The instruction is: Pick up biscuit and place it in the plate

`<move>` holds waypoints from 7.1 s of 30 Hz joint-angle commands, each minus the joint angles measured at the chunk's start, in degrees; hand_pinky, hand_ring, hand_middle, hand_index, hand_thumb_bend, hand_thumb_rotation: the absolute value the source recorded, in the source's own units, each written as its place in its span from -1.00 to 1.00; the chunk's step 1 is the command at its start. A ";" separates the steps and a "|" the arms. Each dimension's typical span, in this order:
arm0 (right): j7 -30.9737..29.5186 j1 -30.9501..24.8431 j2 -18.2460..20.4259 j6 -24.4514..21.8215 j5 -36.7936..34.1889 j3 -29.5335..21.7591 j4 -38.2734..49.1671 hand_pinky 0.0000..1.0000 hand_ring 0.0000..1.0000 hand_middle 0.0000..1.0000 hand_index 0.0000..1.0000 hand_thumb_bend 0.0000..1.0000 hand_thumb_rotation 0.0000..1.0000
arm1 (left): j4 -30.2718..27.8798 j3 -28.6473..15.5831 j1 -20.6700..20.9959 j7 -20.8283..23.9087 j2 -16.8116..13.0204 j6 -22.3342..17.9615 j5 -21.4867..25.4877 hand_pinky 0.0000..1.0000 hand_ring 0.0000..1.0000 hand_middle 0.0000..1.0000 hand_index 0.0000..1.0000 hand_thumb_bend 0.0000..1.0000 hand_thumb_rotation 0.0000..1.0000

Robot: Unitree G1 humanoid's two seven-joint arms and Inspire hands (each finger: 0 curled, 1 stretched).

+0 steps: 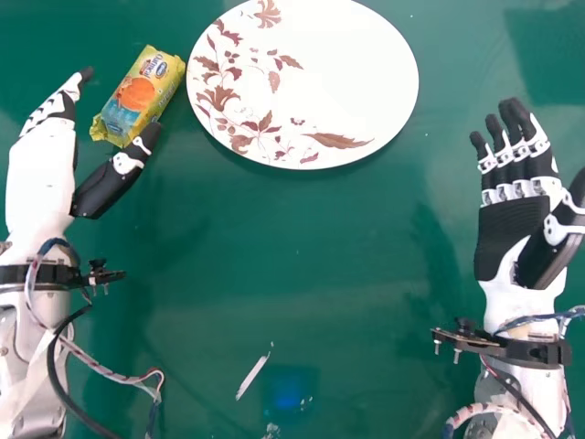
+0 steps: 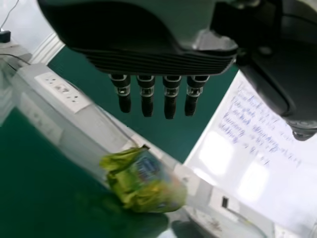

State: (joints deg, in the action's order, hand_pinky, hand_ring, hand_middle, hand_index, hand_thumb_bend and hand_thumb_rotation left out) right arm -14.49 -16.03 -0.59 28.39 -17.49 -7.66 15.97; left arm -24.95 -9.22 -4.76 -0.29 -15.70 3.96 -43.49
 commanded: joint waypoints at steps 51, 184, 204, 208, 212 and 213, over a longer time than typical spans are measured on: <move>6.60 -4.37 3.42 0.21 5.52 6.58 2.95 -1.00 0.81 0.82 0.76 1.00 0.18 | -2.31 8.23 16.11 -35.21 -26.25 16.52 -12.59 1.00 1.00 1.00 1.00 1.00 0.58; 0.83 0.34 4.39 9.90 -3.97 -1.08 -4.41 0.33 0.60 0.59 0.59 0.76 -0.38 | 4.77 12.07 20.31 -20.82 -19.91 18.99 -9.52 -0.72 -0.56 -0.13 0.04 0.03 -1.00; 0.23 0.79 4.07 9.75 -4.74 -1.32 -5.12 0.21 0.50 0.52 0.53 0.82 -0.55 | -0.21 7.43 18.56 -13.05 -16.88 14.92 -6.76 -0.73 -0.57 -0.14 0.04 0.03 -1.00; 0.38 0.92 4.06 9.73 -4.38 -1.39 -5.15 0.18 0.49 0.50 0.53 0.84 -0.59 | -1.28 6.98 18.66 -12.69 -16.25 14.33 -5.86 -0.73 -0.57 -0.13 0.04 0.03 -1.00; -0.26 1.39 3.71 10.64 -4.43 -1.68 -6.09 0.23 0.49 0.49 0.51 0.86 -0.71 | -1.50 6.22 18.33 -10.81 -15.45 11.85 -3.76 -0.73 -0.57 -0.13 0.04 0.03 -1.00; -0.46 1.46 3.62 10.60 -4.77 -1.70 -6.18 0.23 0.48 0.49 0.51 0.87 -0.74 | -1.47 6.18 18.30 -10.18 -15.25 11.07 -3.24 -0.73 -0.57 -0.13 0.04 0.03 -1.00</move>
State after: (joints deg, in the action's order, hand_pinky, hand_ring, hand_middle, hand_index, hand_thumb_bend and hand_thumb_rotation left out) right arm -14.36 -14.24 2.67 37.88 -21.47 -9.13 14.23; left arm -24.85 -2.01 14.26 -12.42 -31.57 16.45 -47.86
